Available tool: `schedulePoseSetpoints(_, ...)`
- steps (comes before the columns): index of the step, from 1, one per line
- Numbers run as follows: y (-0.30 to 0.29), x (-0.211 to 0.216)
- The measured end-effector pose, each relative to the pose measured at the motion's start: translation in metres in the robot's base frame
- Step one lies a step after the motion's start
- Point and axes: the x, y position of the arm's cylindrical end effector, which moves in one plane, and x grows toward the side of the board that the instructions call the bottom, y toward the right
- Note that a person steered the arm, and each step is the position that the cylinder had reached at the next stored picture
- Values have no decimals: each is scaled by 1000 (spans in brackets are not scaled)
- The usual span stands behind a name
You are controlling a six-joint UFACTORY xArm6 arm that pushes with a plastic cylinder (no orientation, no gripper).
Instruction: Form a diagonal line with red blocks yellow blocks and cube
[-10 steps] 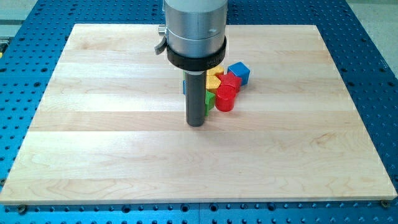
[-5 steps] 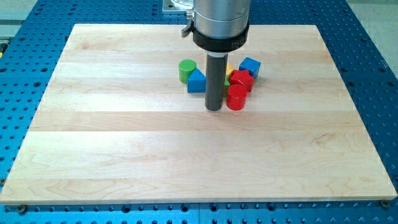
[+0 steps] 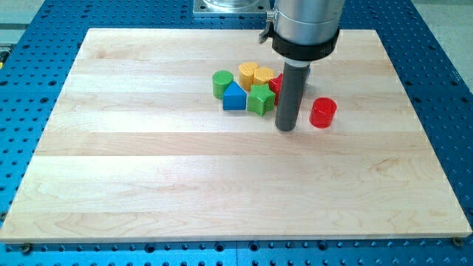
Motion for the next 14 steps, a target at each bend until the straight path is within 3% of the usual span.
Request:
schedulePoseSetpoints(2,-2,-73)
schedulePoseSetpoints(3,-6,-83)
schedulePoseSetpoints(5,-16,-35)
schedulePoseSetpoints(8,-75,-76)
schedulePoseSetpoints(9,-77,-38)
schedulePoseSetpoints(10,-82,-27)
schedulePoseSetpoints(11,4,-31)
schedulePoseSetpoints(13,71,-97)
schedulePoseSetpoints(14,134,-110)
